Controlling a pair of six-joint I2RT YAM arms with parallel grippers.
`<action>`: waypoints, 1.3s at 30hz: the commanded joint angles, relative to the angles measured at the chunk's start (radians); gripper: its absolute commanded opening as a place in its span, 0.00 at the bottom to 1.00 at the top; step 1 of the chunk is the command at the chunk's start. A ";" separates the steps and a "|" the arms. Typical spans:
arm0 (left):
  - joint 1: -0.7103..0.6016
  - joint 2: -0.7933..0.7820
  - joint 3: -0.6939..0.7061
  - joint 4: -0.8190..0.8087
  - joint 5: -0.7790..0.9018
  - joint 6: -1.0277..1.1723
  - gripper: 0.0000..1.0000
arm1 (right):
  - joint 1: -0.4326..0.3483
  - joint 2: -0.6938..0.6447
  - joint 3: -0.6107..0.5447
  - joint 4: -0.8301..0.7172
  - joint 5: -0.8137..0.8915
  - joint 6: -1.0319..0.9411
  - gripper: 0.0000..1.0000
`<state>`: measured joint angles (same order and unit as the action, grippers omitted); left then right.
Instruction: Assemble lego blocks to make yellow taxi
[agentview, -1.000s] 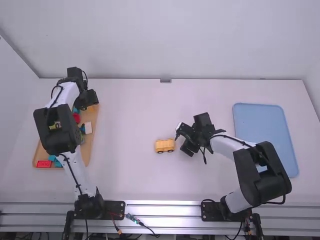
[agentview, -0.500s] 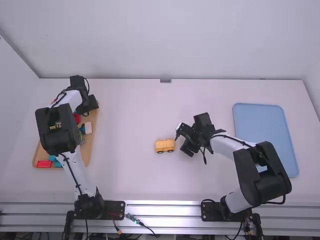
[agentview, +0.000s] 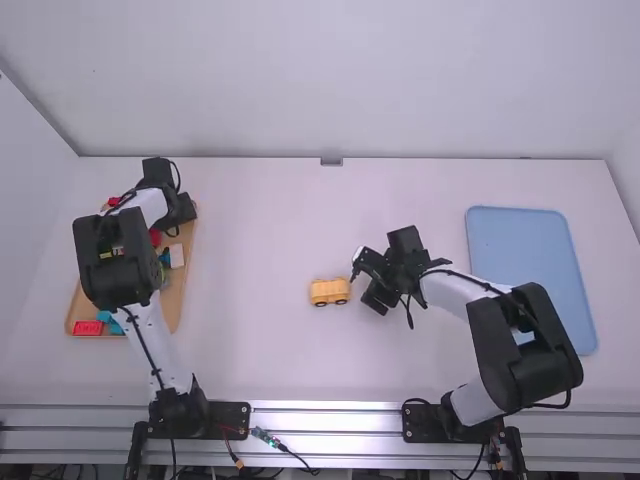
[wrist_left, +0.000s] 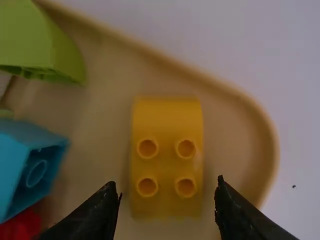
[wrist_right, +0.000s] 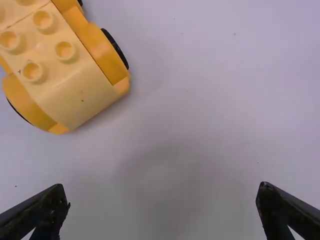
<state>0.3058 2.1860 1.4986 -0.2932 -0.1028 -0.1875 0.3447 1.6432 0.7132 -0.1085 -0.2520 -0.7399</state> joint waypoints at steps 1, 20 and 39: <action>0.009 0.011 -0.013 0.006 -0.021 0.003 0.50 | 0.002 -0.022 -0.007 -0.005 -0.005 0.000 0.99; 0.009 0.011 -0.101 0.132 -0.019 0.001 0.42 | 0.002 -0.022 -0.007 -0.007 -0.005 0.003 0.99; 0.007 -0.067 -0.099 0.111 -0.017 0.004 0.02 | -0.084 -0.015 -0.007 0.042 -0.171 -0.041 0.99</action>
<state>0.3058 2.1757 1.4200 -0.1623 -0.1139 -0.1875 0.2970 1.6432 0.7132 -0.0673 -0.3187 -0.7509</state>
